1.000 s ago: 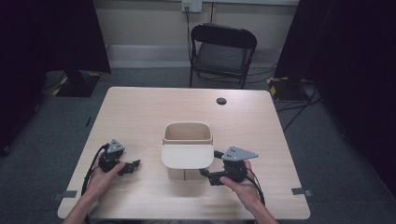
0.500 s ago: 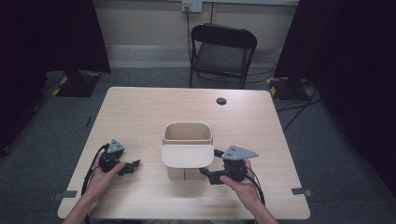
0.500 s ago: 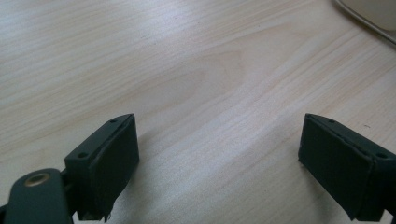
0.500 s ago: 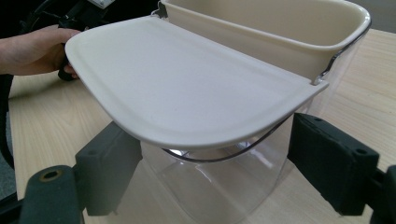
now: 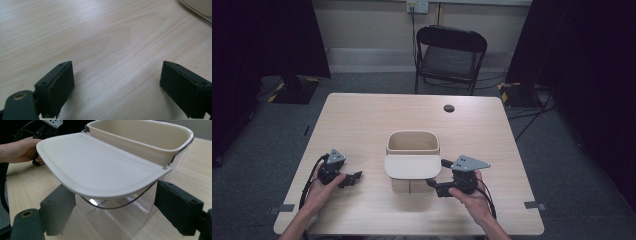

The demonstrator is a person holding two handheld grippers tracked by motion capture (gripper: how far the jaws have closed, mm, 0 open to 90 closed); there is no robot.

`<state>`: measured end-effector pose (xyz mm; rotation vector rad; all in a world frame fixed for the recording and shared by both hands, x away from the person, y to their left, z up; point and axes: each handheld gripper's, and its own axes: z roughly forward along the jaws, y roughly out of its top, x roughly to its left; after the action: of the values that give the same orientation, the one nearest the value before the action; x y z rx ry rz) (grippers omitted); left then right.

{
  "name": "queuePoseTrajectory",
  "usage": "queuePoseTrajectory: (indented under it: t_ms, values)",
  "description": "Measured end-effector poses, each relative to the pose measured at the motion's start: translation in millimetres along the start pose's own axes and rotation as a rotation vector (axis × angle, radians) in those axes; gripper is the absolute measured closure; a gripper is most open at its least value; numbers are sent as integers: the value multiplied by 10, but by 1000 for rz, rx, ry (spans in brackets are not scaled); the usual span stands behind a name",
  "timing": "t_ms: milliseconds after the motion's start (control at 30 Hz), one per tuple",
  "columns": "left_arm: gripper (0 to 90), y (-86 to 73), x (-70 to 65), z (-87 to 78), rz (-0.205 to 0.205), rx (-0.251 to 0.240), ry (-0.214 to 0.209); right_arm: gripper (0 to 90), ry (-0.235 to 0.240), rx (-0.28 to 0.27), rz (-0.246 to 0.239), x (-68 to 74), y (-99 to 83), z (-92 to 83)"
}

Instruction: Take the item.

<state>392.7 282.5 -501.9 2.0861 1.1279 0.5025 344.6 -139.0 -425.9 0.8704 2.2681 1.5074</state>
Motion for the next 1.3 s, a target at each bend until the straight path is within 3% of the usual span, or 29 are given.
queuePoseTrajectory:
  t_ms: [1300]
  values:
    - [117, 0, -1, 0, -1, 0, 0, 201, -21, -21, -7, -34, 165, -16]
